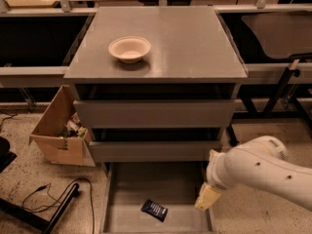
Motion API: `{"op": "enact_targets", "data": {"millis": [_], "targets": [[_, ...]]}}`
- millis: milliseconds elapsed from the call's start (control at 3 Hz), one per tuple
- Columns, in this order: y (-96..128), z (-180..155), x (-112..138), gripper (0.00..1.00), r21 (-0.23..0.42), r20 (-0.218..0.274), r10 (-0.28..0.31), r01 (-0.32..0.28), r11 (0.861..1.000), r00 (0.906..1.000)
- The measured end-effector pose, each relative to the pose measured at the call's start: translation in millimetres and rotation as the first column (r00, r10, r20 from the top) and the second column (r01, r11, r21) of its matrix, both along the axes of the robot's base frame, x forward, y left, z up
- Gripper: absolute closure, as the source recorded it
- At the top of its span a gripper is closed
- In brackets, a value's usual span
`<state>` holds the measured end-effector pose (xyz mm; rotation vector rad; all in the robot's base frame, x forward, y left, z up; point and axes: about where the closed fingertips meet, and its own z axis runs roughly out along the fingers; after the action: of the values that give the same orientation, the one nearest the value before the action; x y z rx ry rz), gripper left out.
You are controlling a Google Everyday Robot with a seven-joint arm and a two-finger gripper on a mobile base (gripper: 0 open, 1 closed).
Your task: Pick rxbar blueberry from bottom drawer and place on counter
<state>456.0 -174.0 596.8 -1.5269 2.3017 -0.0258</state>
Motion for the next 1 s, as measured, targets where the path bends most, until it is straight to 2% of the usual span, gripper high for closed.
{"op": "enact_targets", "data": {"millis": [333,667,1000], "targets": [[38,-88,23,0.00,0.065,0.006,0.019,-0.020,0.998,0.9998],[57,-144,41,0.00,0.125,-0.054,0.009,-0.003,0.992,0.9985],[60,-159,38,0.00,0.139,-0.078,0.008,0.003,0.990,0.9969]]}}
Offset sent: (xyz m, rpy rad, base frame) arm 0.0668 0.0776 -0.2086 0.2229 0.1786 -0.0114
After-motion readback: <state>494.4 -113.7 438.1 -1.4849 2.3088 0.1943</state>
